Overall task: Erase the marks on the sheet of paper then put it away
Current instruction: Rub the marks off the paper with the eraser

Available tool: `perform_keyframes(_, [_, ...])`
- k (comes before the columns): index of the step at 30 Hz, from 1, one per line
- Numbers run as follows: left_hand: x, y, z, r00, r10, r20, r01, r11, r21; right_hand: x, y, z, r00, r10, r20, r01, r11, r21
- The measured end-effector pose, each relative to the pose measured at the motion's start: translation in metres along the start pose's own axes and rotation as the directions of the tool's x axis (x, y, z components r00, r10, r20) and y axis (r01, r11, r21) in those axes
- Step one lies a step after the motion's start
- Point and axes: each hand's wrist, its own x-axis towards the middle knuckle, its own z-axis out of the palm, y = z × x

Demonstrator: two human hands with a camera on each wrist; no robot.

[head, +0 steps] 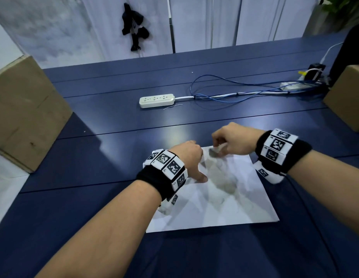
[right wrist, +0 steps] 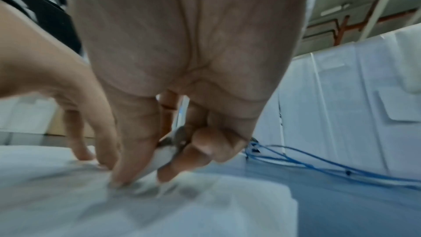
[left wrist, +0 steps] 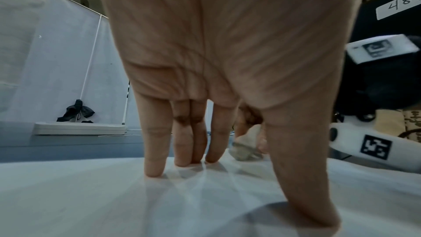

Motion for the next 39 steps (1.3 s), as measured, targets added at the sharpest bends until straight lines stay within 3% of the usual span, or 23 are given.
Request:
perform_keyframes(4, [0.001, 0.001, 0.0, 1.0, 0.004, -0.008, -0.003, 1.0, 0.027, -0.022, -0.014, 0.007, 0.945, -0.105, 0.309, 0.084, 0.993, 0.083])
perform_keyframes(5, [0.0, 0.001, -0.001, 1.0, 0.005, -0.013, -0.005, 1.0, 0.031, -0.02, -0.015, 0.006, 0.951, -0.101, 0.291, 0.089, 0.995, 0.055])
perform_keyframes(9, [-0.001, 0.003, -0.002, 1.0, 0.003, -0.002, -0.003, 1.0, 0.011, 0.007, -0.002, -0.003, 0.999, 0.038, -0.033, -0.039, 0.999, -0.028])
perform_keyframes(11, [-0.002, 0.003, -0.002, 1.0, 0.006, 0.002, -0.006, 1.0, 0.007, 0.009, 0.004, -0.003, 0.996, 0.047, -0.077, -0.047, 0.999, 0.0])
perform_keyframes(14, [-0.002, 0.003, -0.002, 1.0, 0.013, -0.011, -0.013, 1.0, 0.003, -0.009, -0.001, 0.003, 0.992, -0.052, 0.115, 0.047, 0.998, 0.047])
perform_keyframes(16, [-0.002, 0.003, -0.003, 1.0, 0.02, -0.008, -0.02, 1.0, 0.015, -0.02, -0.007, 0.009, 0.948, -0.11, 0.299, 0.083, 0.991, 0.102])
perform_keyframes(17, [-0.002, 0.004, -0.004, 1.0, 0.025, -0.007, -0.025, 0.999, 0.025, -0.021, -0.008, 0.009, 0.939, -0.119, 0.324, 0.093, 0.991, 0.093])
perform_keyframes(20, [-0.001, 0.005, -0.006, 0.999, 0.031, -0.007, -0.031, 0.999, 0.021, -0.004, -0.001, 0.004, 0.988, -0.052, 0.144, 0.051, 0.999, 0.013])
perform_keyframes(23, [0.001, 0.006, -0.004, 1.0, 0.009, -0.013, -0.009, 1.0, 0.012, 0.005, 0.006, -0.002, 0.999, 0.037, -0.019, -0.037, 0.999, 0.013])
perform_keyframes(26, [0.003, 0.008, -0.002, 1.0, -0.002, -0.022, 0.002, 1.0, 0.016, -0.012, -0.001, 0.002, 0.992, -0.027, 0.124, 0.023, 0.999, 0.035])
perform_keyframes(29, [0.005, 0.01, -0.004, 1.0, -0.001, -0.007, 0.001, 0.999, 0.05, -0.027, -0.01, 0.009, 0.943, -0.094, 0.319, 0.076, 0.995, 0.069])
perform_keyframes(32, [0.006, 0.012, -0.006, 1.0, -0.003, -0.007, 0.003, 0.998, 0.06, -0.01, -0.003, 0.002, 0.989, -0.045, 0.143, 0.048, 0.999, -0.017])
perform_keyframes(35, [0.005, 0.012, -0.007, 1.0, -0.012, 0.006, 0.012, 0.998, 0.055, 0.004, 0.007, -0.007, 0.999, 0.04, -0.02, -0.039, 0.999, 0.011])
perform_keyframes(37, [0.005, 0.012, -0.008, 1.0, -0.017, 0.009, 0.016, 0.998, 0.055, -0.004, 0.005, -0.005, 0.999, 0.003, 0.045, -0.004, 1.0, 0.015])
perform_keyframes(39, [0.006, 0.011, -0.008, 1.0, -0.019, 0.006, 0.018, 0.998, 0.063, -0.019, -0.003, 0.002, 0.97, -0.068, 0.235, 0.06, 0.997, 0.042])
